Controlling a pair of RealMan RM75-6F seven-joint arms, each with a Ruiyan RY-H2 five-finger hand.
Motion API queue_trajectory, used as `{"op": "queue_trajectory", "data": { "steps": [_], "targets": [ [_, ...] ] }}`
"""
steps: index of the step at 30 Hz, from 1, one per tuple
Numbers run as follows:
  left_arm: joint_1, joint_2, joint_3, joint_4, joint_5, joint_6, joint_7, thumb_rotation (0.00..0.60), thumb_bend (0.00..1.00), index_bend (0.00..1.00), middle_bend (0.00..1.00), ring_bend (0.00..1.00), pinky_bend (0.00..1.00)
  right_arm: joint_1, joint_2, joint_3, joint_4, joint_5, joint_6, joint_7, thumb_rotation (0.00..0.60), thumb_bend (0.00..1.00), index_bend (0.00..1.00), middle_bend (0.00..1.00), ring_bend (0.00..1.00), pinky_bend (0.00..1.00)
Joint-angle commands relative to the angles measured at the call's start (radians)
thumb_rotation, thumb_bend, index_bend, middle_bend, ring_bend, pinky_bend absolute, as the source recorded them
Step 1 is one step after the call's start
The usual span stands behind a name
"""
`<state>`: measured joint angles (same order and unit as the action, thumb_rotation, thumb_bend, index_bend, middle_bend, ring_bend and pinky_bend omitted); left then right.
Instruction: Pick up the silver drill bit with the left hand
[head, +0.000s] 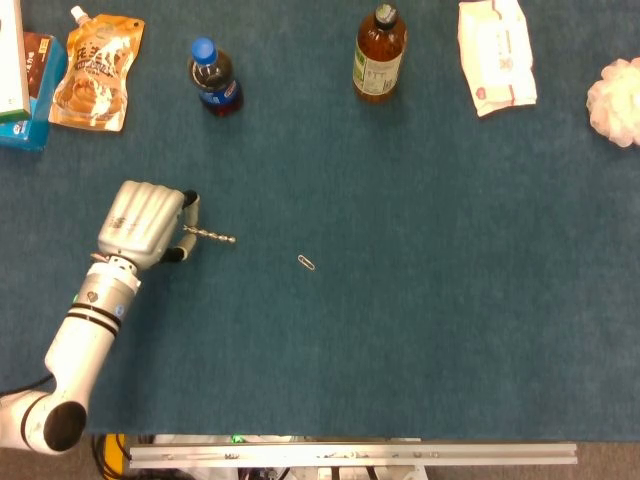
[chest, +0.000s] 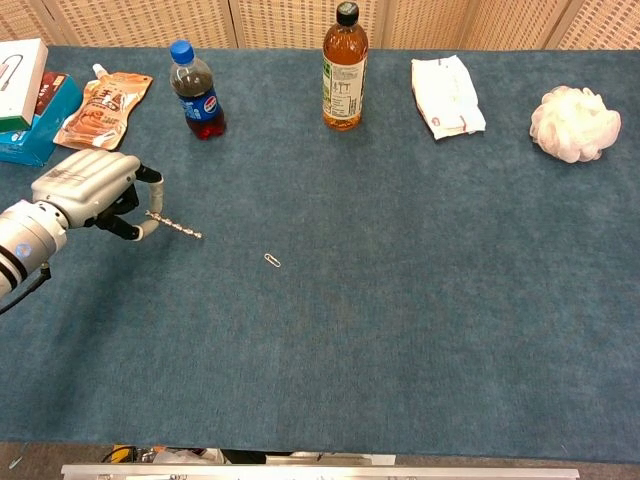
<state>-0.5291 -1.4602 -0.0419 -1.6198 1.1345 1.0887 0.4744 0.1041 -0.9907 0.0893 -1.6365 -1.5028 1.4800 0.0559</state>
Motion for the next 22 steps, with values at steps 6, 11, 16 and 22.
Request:
{"op": "queue_trajectory", "data": {
  "steps": [6,11,16,22],
  "targets": [
    [-0.002,0.024,0.014,-0.127,0.124,0.055,0.026,0.600,0.35,0.62,1.00,0.96,1.00,-0.001,-0.005,-0.001,0.008,-0.001,-0.001,0.006,0.600,0.03,0.24,0.41,0.41,0.39],
    [-0.019,-0.008,0.004,-0.148,0.124,0.043,0.060,0.600,0.35,0.62,1.00,0.96,1.00,-0.006,-0.006,-0.003,0.012,0.002,0.004,0.013,0.600,0.03,0.24,0.41,0.41,0.39],
    [-0.039,-0.061,0.002,-0.119,0.104,0.011,0.082,0.600,0.35,0.62,1.00,0.96,1.00,-0.013,-0.008,-0.005,0.019,0.004,0.010,0.023,0.600,0.03,0.24,0.41,0.41,0.39],
    [-0.054,-0.114,-0.004,-0.090,0.076,-0.011,0.095,0.600,0.35,0.62,1.00,0.96,1.00,-0.018,-0.006,-0.004,0.023,0.006,0.015,0.028,0.600,0.03,0.24,0.41,0.41,0.39]
  ]
}}
